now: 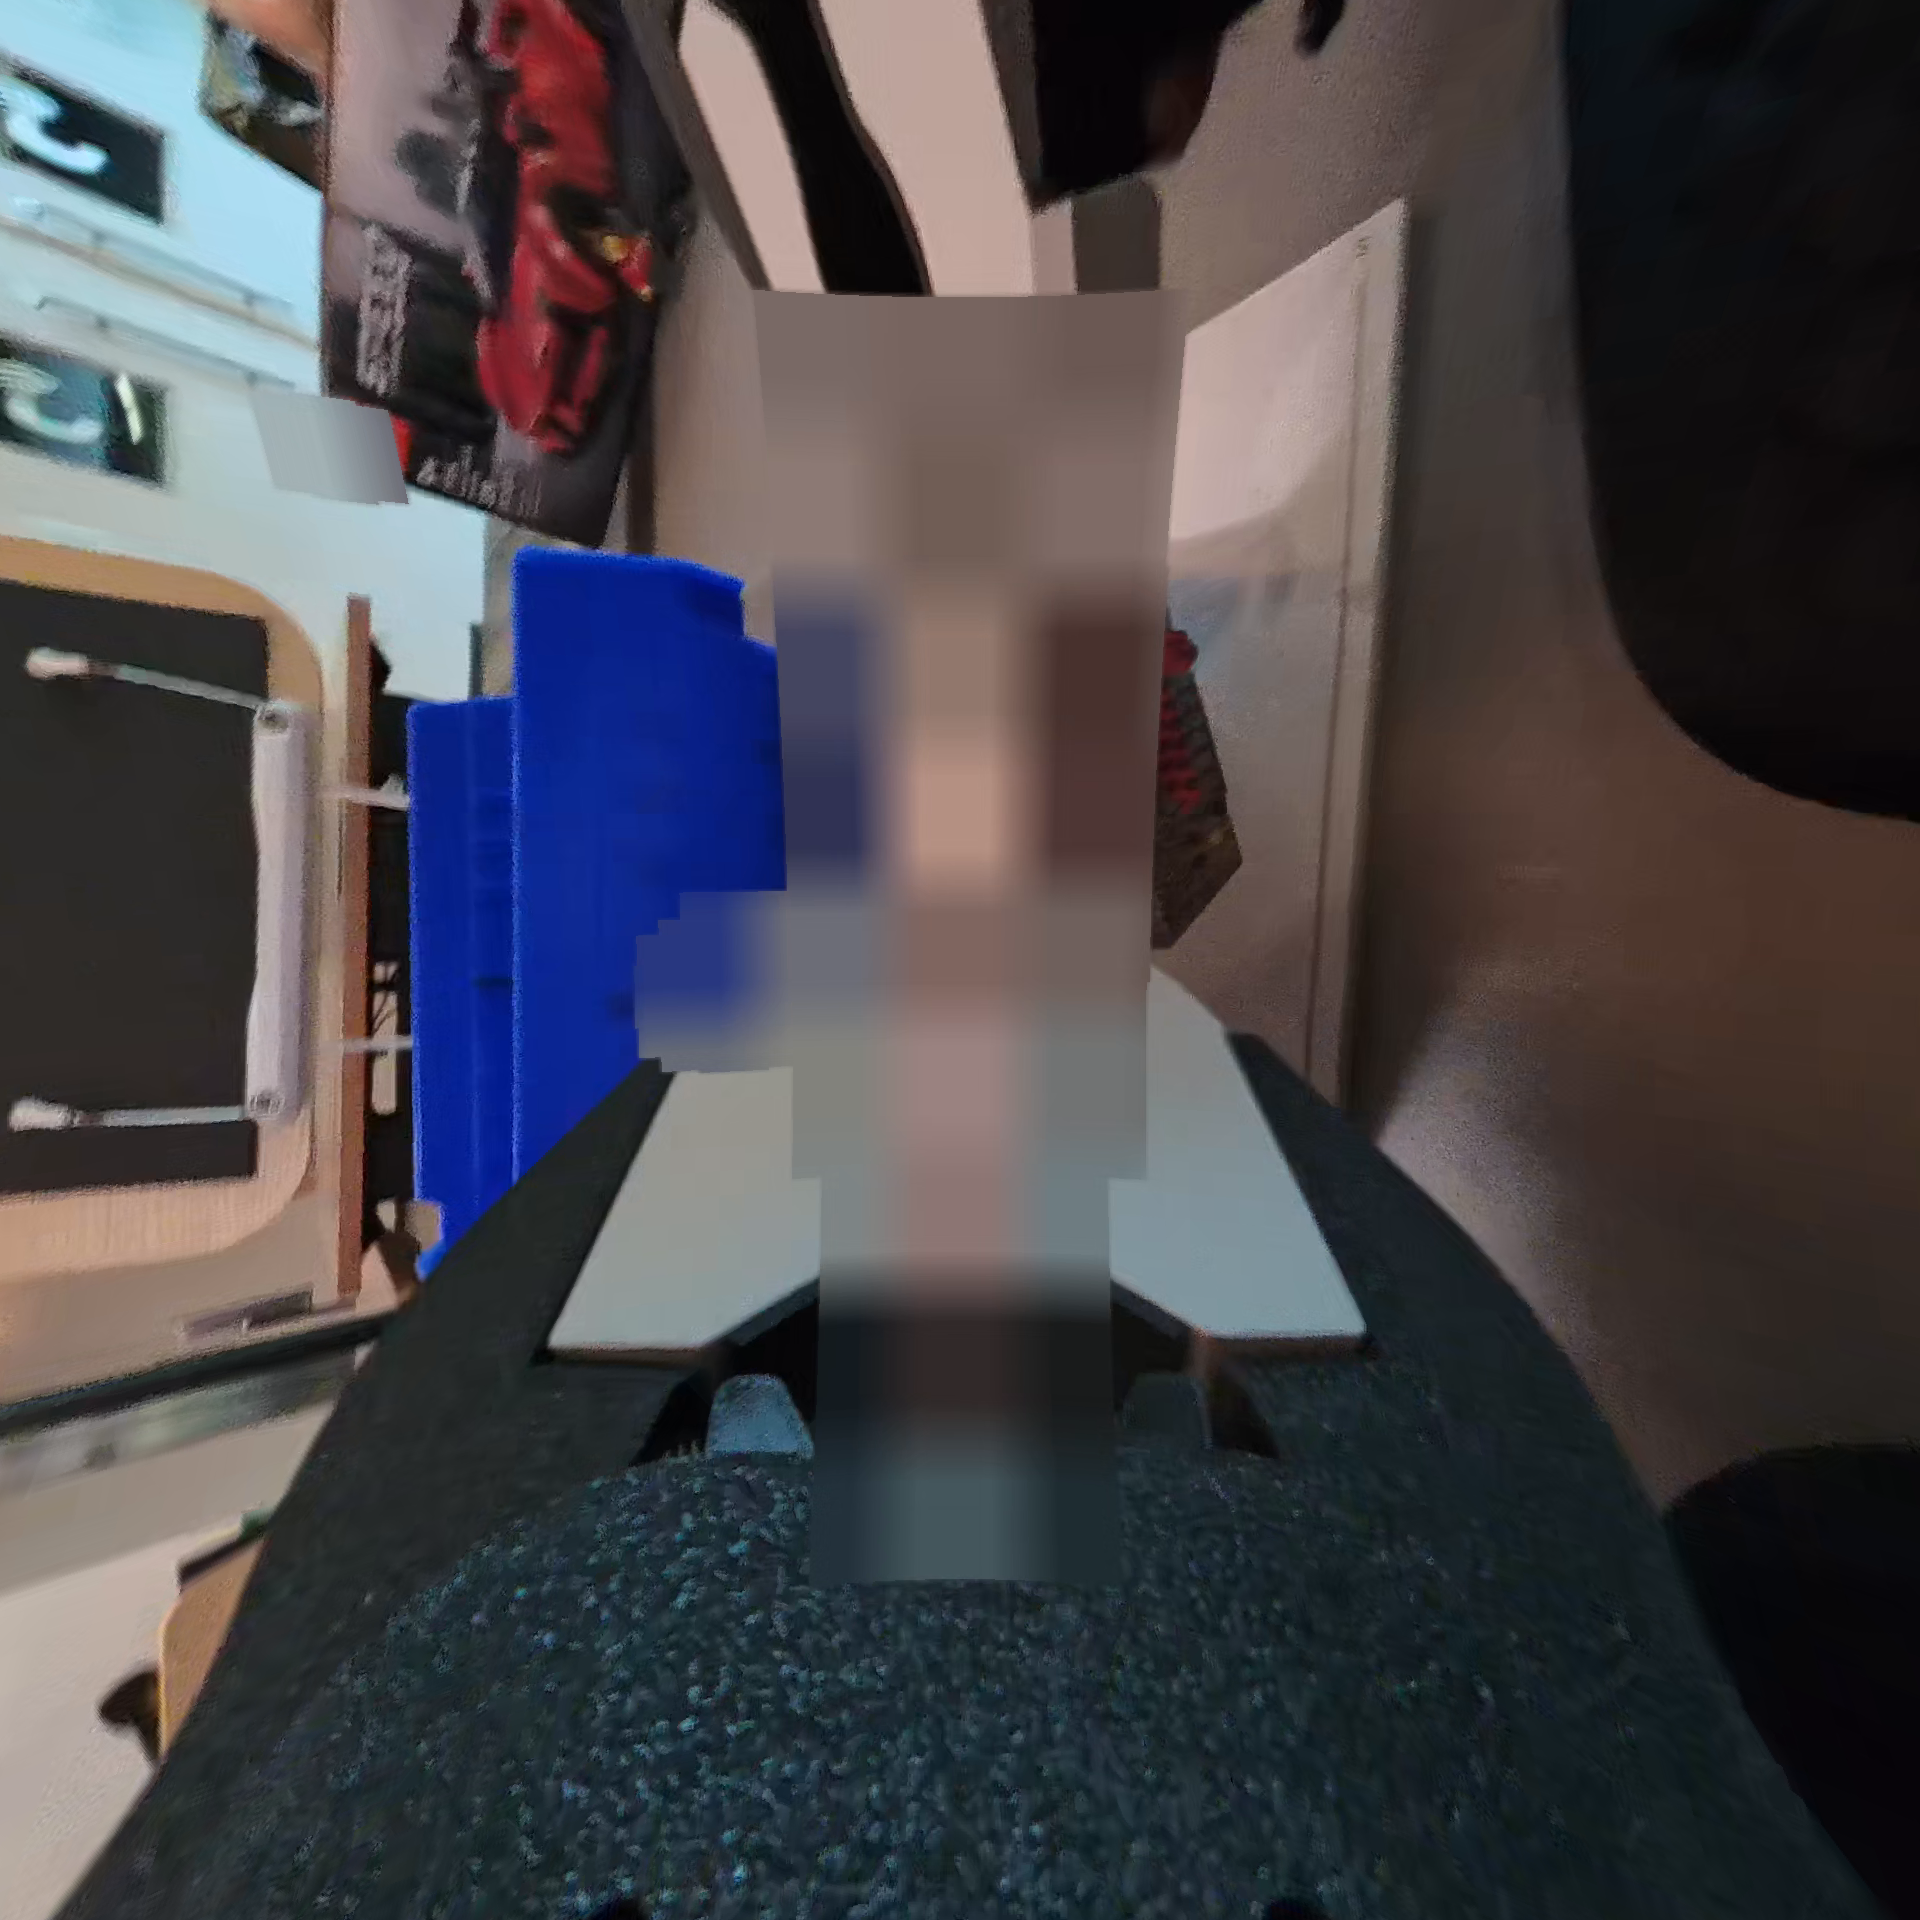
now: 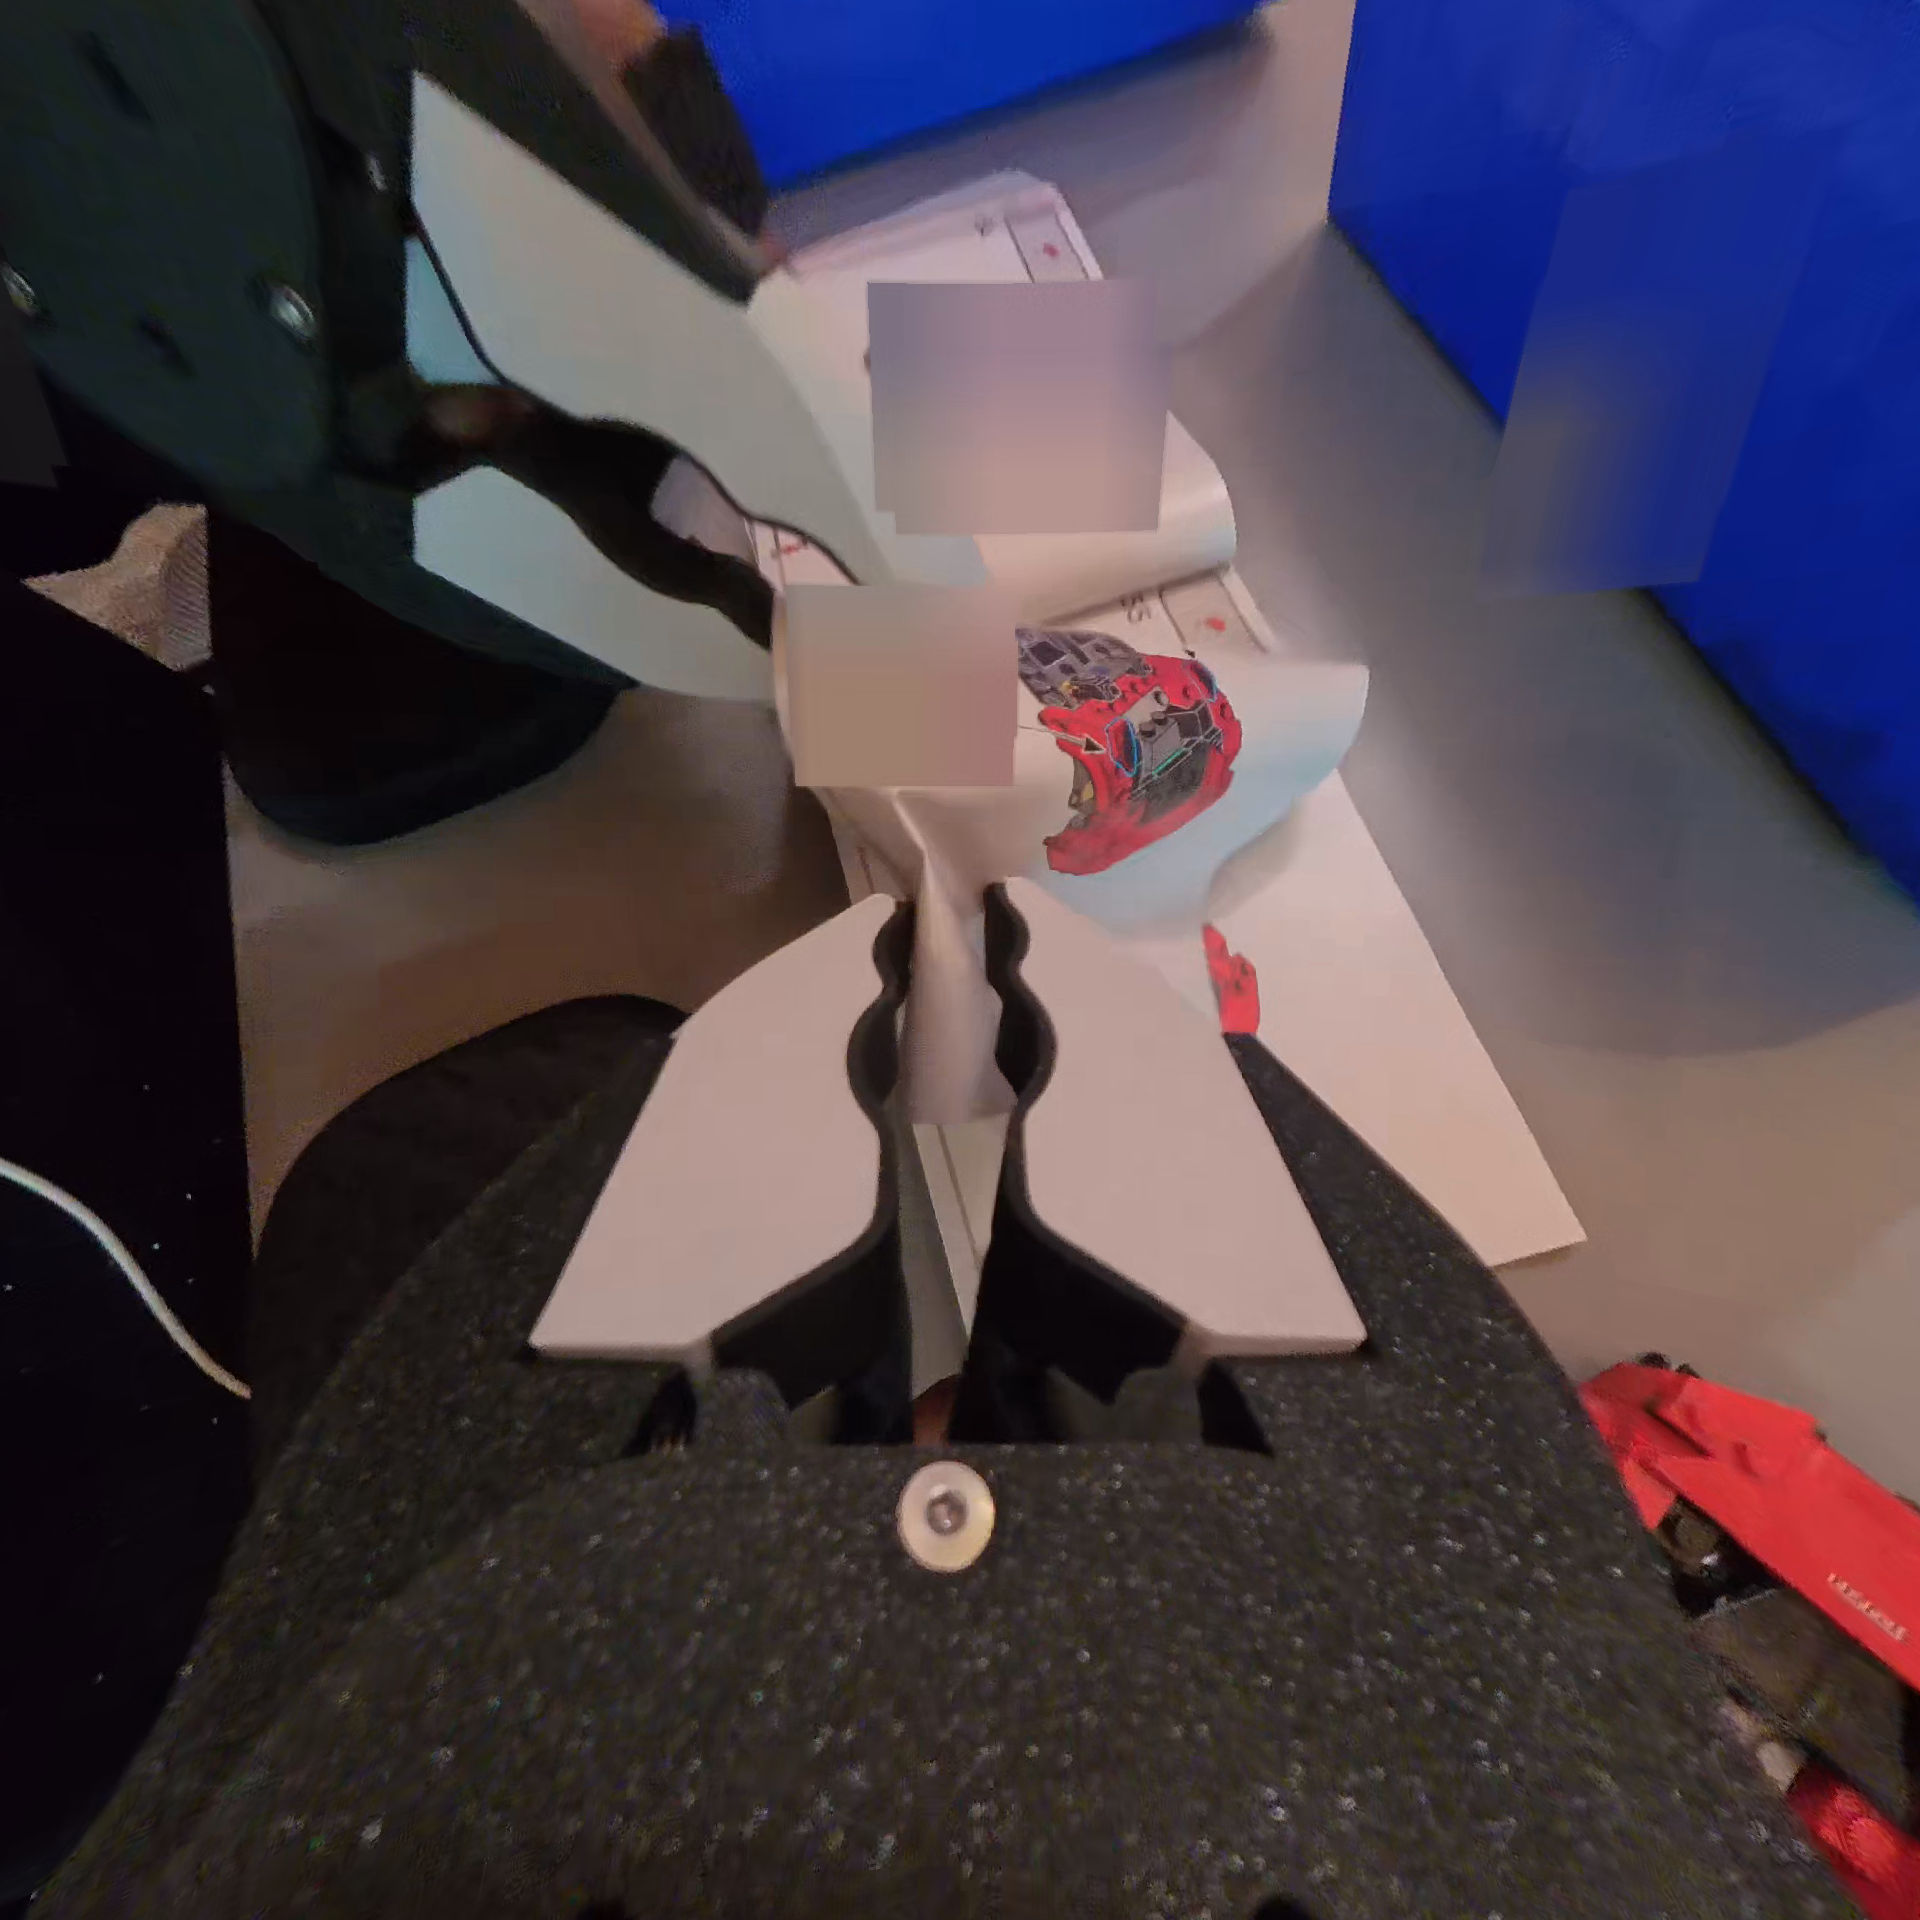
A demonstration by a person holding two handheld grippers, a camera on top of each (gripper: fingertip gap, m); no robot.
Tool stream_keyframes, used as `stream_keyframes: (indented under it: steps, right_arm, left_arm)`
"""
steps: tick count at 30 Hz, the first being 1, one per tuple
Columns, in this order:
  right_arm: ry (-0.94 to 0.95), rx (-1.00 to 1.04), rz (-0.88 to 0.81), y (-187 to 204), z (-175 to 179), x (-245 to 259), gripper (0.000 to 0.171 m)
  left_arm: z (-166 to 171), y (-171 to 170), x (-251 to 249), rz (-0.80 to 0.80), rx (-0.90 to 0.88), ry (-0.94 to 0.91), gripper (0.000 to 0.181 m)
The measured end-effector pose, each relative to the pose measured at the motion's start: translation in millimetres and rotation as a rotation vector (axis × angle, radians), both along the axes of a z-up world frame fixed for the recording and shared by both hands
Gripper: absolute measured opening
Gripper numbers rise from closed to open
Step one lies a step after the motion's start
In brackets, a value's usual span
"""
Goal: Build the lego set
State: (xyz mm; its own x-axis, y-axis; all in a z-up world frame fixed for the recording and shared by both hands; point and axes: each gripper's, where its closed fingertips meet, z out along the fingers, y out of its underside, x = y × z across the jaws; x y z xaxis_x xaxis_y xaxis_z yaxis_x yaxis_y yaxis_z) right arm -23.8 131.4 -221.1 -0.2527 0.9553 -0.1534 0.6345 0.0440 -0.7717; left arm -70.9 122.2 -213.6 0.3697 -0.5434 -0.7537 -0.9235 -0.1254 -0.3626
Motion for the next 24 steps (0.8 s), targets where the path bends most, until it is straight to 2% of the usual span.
stream_keyframes:
  steps: [3, 6, 8, 9, 13, 15, 20, 24]
  right_arm:
    - [0.069, -0.008, 0.000, -4.0, 18.9, -4.9, 0.033]
    - [0.126, 0.016, -0.052, 4.4, 32.0, -5.5, 0.043]
    - [0.128, 0.018, -0.075, 9.6, 31.1, -3.1, 0.040]
    - [0.107, -0.003, -0.057, 6.9, 26.6, -2.3, 0.032]
    - [-0.105, -0.109, 0.038, -13.6, -16.1, -18.5, 0.023]
    - [-0.151, -0.108, 0.076, -19.4, -32.1, -40.8, 0.019]
    - [-0.119, -0.045, 0.124, -23.3, -41.3, -104.6, 0.011]
    - [-0.117, -0.016, 0.200, -32.9, -47.2, -120.3, 0.009]
  left_arm:
    - [5.4, -5.6, -18.7, 0.121, 0.045, -0.088, 0.004]
    - [7.3, -17.2, -42.8, 0.258, 0.030, -0.314, 0.006]
    - [8.4, -29.6, -60.7, 0.352, 0.021, -0.466, 0.006]
    - [8.7, -36.6, -69.9, 0.396, 0.026, -0.517, 0.006]
    - [-0.2, -62.2, -91.6, 0.522, 0.023, -0.615, 0.006]
    - [-8.6, -69.7, -94.1, 0.556, 0.003, -0.632, 0.007]
    - [-25.7, -84.7, -96.5, 0.602, -0.040, -0.642, 0.007]
    - [-29.8, -103.8, -103.4, 0.648, -0.079, -0.616, 0.010]
